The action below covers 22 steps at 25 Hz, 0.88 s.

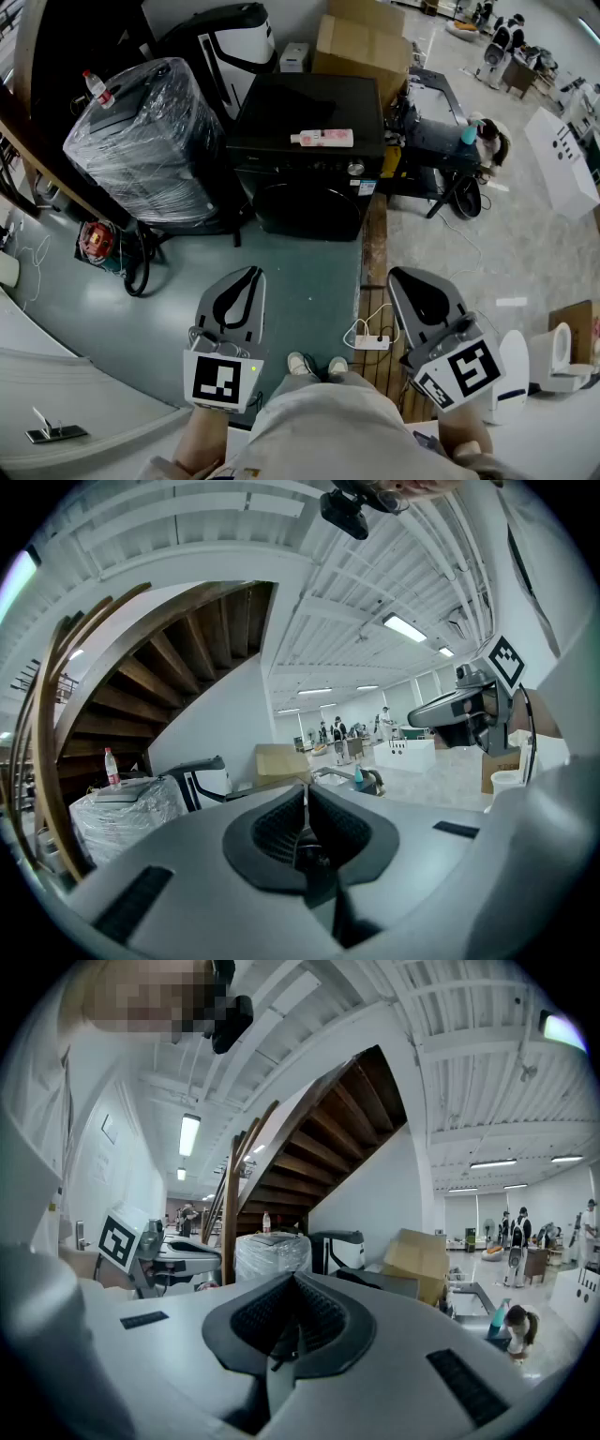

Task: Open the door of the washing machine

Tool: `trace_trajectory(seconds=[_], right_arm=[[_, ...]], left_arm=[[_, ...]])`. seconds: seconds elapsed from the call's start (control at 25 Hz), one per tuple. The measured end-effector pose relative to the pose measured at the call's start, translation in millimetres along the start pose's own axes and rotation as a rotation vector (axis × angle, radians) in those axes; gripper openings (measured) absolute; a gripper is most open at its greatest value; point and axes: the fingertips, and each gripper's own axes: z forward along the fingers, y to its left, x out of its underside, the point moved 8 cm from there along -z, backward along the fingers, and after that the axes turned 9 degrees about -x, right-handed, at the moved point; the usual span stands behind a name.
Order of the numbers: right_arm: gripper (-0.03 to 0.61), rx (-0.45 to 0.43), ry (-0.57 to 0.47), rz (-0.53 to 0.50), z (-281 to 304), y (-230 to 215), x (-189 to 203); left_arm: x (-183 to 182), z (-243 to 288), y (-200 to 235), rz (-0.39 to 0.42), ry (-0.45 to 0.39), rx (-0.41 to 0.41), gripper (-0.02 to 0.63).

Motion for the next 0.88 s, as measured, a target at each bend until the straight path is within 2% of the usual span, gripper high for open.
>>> trace_trajectory(seconds=[0.44, 0.64, 0.68, 0.72, 0.76, 0.88], right_arm=[[0.026, -0.012, -0.013, 0.009, 21, 25, -5], [0.026, 0.012, -0.075, 0.015, 31, 39, -11], [0.040, 0.023, -0.086, 0.018, 33, 41, -12], [0.183, 0.031, -0.093, 0.020, 34, 43, -13], [0.272, 0.040, -0.096, 0.021, 35, 45, -14], [0.272, 0.071, -0.096, 0.018, 34, 49, -15]], left_arm=[[8, -15, 30, -0.017, 0.007, -0.010, 0.029], [15, -28, 48, -0.030, 0.013, -0.025, 0.029], [17, -30, 52, -0.037, 0.012, -0.027, 0.029], [19, -32, 55, -0.044, 0.010, -0.027, 0.029], [20, -35, 58, -0.050, 0.008, -0.026, 0.029], [22, -38, 67, -0.047, 0.006, -0.025, 0.029]])
